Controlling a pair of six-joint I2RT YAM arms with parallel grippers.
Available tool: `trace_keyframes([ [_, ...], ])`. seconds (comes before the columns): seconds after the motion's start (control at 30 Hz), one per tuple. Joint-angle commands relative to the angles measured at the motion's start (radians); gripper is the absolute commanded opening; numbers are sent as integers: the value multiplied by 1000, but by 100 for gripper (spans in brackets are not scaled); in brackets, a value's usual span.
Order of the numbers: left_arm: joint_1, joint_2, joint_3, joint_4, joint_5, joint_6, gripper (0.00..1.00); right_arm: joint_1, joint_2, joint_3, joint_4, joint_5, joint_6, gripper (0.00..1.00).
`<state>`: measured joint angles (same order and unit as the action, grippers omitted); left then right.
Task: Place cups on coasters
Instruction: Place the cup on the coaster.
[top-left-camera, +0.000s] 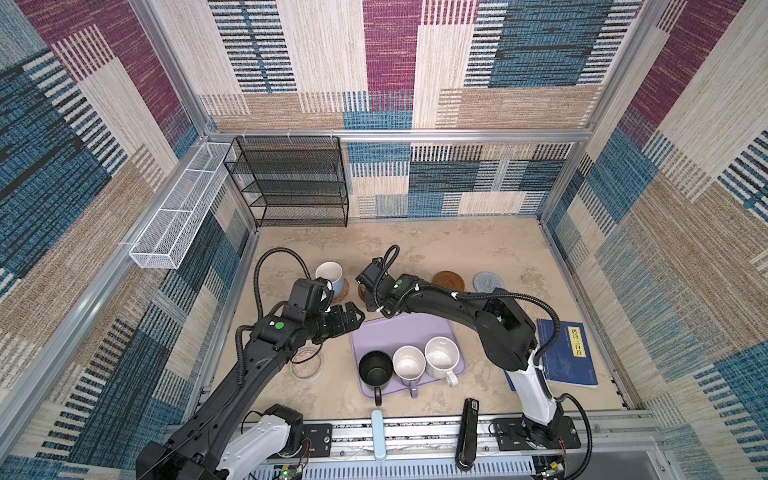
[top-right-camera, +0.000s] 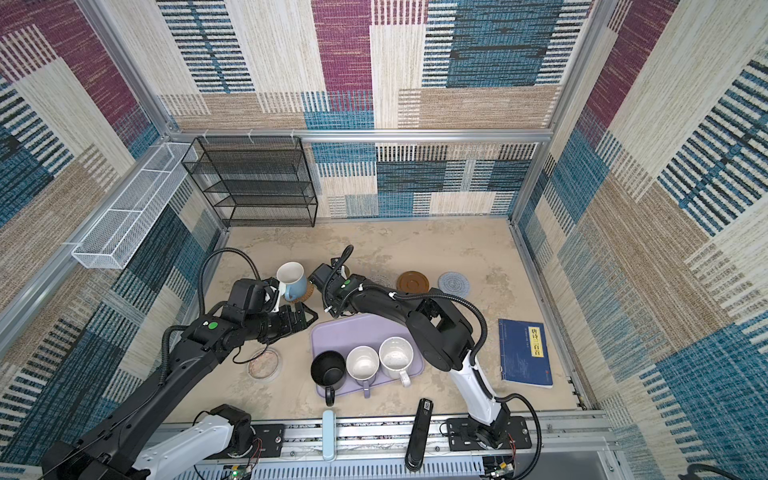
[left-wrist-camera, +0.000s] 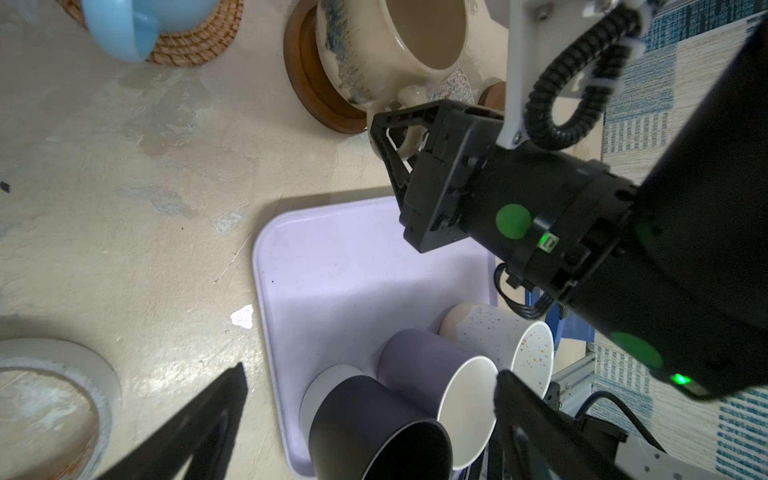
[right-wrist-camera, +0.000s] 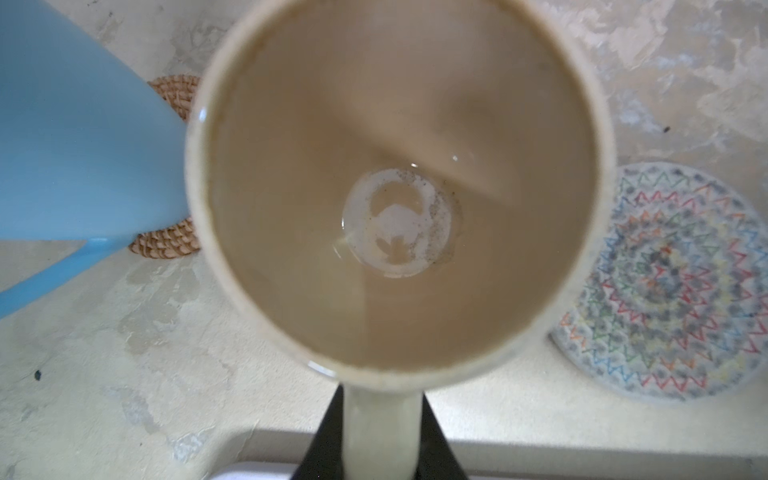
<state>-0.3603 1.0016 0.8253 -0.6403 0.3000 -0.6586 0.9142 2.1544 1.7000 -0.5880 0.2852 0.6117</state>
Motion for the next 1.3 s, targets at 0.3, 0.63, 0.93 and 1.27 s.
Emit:
trace_keyframes([
  [0.3, 1, -8, -10, 17, 20, -20, 96, 1, -13, 23, 8, -53, -10, 34],
  [0.63, 1, -11, -13, 8, 28, -20, 96, 2, -118, -72, 61, -72, -11, 35],
  [0.93, -6, 13, -15, -7, 33, 4, 98, 1, -396, -320, 195, -102, -39, 43],
  [1.27, -179, -9, -27, -59, -89, -48, 99, -101, -654, -616, 242, -132, -108, 62],
])
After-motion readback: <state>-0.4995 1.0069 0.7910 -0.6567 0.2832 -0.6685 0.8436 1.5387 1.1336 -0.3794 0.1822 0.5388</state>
